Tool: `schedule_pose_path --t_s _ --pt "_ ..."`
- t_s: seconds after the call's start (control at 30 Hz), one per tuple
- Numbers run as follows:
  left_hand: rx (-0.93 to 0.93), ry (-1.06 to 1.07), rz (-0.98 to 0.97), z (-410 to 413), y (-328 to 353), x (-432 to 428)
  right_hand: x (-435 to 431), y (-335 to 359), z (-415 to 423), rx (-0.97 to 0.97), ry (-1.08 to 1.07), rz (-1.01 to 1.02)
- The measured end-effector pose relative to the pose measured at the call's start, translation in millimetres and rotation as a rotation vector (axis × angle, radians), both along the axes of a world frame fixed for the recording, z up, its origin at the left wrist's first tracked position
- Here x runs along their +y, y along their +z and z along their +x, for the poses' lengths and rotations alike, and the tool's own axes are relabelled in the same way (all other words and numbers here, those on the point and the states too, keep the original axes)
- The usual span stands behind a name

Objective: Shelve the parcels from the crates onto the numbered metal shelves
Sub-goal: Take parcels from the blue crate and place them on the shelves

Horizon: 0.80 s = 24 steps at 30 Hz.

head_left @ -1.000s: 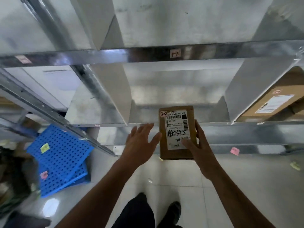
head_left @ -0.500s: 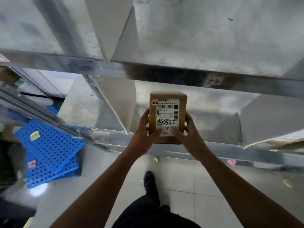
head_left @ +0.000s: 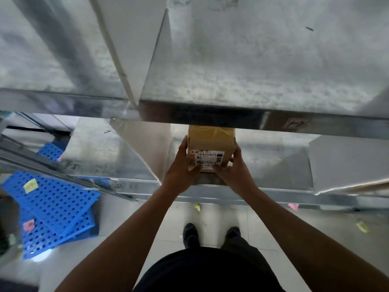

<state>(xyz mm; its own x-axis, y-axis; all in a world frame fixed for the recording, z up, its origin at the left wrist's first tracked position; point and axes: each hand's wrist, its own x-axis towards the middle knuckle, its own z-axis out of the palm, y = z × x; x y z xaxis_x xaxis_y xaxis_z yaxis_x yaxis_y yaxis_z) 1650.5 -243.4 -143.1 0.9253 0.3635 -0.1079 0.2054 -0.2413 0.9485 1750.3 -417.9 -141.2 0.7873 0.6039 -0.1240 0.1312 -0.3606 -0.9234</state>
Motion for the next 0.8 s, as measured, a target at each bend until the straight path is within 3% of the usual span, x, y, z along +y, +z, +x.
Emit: schedule_pose_path --t_s 0.23,0.43,0.8 --pt "-0.114 0.100 -0.071 -20 36 -9 -11 31 0 -0.029 0.043 0.116" --pt "-0.113 0.162 0.280 0 68 -7 -10 50 3 -0.032 0.058 0.155" --pt "0.050 0.117 0.433 20 71 -6 -6 58 15 0.049 0.049 0.128"
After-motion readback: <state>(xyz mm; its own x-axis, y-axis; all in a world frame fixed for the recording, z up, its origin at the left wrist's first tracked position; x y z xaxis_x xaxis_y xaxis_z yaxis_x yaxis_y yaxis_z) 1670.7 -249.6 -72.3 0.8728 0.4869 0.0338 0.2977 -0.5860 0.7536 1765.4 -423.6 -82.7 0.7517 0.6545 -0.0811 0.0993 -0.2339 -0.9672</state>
